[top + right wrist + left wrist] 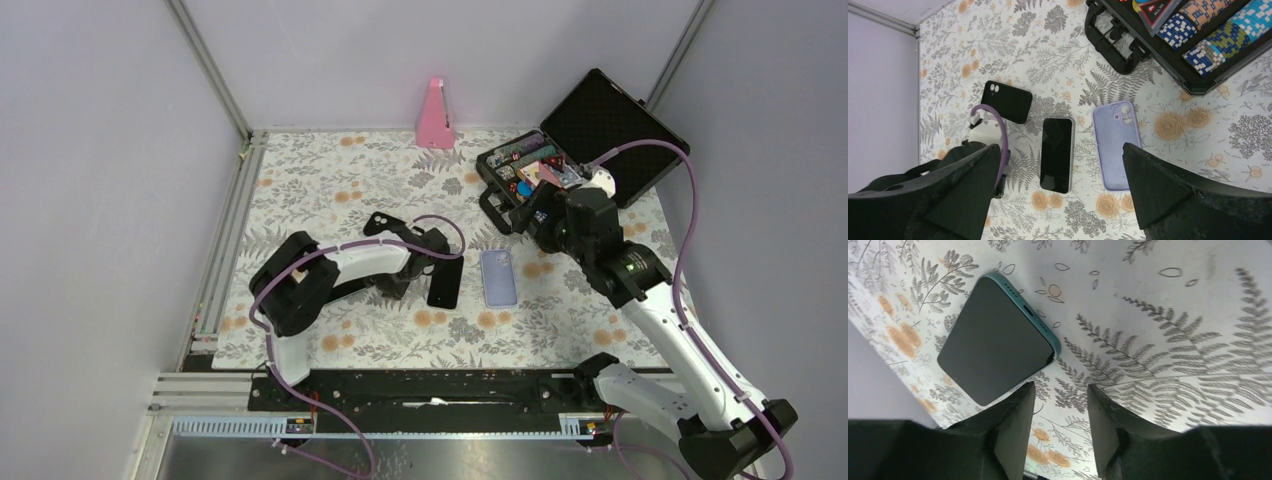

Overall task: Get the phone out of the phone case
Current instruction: Place the phone at the center of the board.

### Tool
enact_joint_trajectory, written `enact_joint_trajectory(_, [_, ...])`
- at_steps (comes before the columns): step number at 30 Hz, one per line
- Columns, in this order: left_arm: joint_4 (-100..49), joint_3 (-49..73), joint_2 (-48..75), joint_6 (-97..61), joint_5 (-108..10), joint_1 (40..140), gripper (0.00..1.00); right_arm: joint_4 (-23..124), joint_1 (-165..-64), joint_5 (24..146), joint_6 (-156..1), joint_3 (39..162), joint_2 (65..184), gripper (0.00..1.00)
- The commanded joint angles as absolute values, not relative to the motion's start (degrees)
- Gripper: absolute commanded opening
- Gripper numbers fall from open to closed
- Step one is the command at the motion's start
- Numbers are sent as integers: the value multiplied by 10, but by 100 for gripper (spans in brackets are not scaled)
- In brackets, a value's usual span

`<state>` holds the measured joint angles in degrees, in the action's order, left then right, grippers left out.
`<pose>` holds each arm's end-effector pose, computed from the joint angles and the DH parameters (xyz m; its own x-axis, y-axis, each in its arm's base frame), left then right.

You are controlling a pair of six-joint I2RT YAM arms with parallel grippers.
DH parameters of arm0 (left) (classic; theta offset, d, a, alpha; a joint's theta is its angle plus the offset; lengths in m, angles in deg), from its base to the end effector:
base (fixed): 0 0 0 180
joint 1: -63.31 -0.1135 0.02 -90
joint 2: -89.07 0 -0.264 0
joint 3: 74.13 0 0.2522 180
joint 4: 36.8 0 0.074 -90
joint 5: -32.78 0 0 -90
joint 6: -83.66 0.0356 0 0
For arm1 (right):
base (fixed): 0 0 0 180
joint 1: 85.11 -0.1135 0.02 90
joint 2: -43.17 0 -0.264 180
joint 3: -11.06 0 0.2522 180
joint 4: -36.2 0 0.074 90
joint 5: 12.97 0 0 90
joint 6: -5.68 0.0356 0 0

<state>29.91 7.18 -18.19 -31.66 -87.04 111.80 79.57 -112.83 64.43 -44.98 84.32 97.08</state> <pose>0.2255 -0.2281 0.1505 -0.8828 0.4377 -0.1705 0.3180 0.8241 0.4689 0.1822 0.0870 0.3661 -0.4546 0.4600 -0.7627 0.0138 0.8599 0.5104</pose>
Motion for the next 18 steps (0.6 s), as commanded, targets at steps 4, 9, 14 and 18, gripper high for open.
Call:
enact_joint_trajectory(4, [273,111,-60,-315,-801,1120,74,813,-1126,628,-474,834,934,98])
enact_joint_trajectory(9, [252,145,63,-285,-784,1120,91,828,-1126,597,-513,827,894,99])
enact_joint_trajectory(14, [239,153,201,-267,-824,1121,99,869,-1126,526,-558,841,845,99])
enact_joint_trajectory(18, [238,151,301,-275,-913,1121,99,884,-1126,463,-596,853,801,99])
